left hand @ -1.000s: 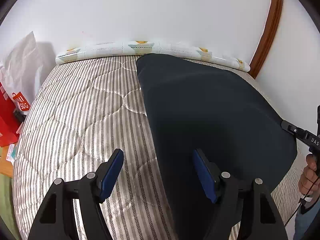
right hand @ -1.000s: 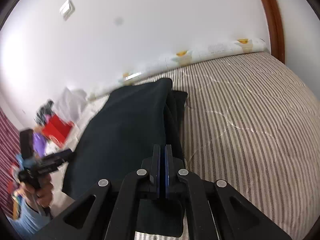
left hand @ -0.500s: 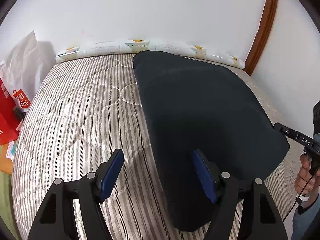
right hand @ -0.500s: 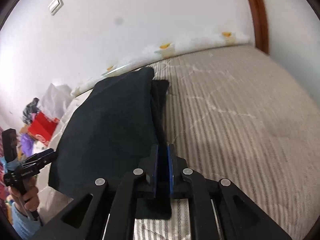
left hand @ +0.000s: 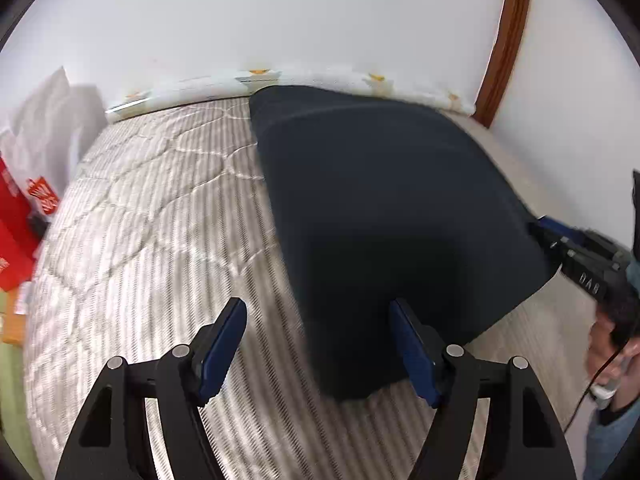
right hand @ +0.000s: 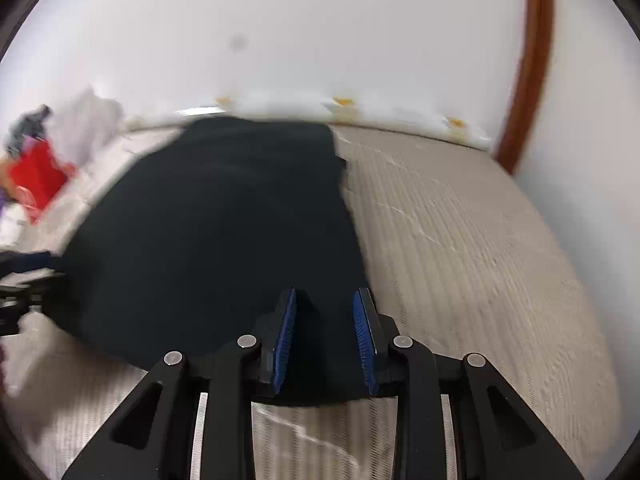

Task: Fold small clothes
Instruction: 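Open the right gripper and pull both grippers back from the bundle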

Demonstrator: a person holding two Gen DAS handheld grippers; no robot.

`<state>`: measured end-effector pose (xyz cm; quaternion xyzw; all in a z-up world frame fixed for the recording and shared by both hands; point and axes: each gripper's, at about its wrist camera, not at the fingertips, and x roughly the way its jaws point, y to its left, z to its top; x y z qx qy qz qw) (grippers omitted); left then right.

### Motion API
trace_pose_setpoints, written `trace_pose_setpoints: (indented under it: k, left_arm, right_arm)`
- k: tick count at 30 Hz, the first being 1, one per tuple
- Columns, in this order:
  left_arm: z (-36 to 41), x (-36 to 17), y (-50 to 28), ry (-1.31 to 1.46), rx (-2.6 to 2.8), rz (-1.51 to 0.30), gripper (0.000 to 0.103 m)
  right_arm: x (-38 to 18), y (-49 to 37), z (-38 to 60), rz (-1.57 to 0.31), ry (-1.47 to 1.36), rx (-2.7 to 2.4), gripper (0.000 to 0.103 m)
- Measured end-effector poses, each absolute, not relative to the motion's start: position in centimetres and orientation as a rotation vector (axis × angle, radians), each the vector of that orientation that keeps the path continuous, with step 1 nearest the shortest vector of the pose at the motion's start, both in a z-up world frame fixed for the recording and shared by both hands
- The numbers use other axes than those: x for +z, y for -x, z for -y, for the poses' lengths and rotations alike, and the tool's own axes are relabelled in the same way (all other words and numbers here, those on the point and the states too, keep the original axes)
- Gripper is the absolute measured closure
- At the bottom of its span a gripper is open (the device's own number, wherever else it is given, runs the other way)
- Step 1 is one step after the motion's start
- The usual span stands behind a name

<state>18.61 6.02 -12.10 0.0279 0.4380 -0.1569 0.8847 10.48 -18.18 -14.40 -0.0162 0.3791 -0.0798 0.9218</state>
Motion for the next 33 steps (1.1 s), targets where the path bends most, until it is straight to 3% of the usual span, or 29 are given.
trace_pose_setpoints:
  k: [9,14,22,28,33]
  left_arm:
    - [-6.1,-10.0,-16.3,-0.020,-0.271,-0.886,0.032]
    - [-6.0,-7.5,-13.7,-0.010,-0.243,-0.837,0.032]
    - [-6.5,-2.6,-7.9,0.029,-0.222,-0.741,0.015]
    - [-6.1,-0.2,-4.2,-0.003,-0.194,-0.704,0.009]
    - [-5.8,0.9,-1.5,-0.013,-0.176,-0.658,0.005]
  right_arm:
    - [-11.6,-8.8,17.8,-0.830,0.008,-0.255,0.068]
    - [-8.3,-5.5,16.4,-0.771,-0.008,-0.242,0.049]
    - [-3.2,0.6,14.2,-0.695,0.027,-0.246,0.030]
    - [-0.8,4.9,13.7,-0.626,0.037,-0.299,0.009]
    - [0.3,7.8,13.4,-0.620,0.033,-0.310,0.003]
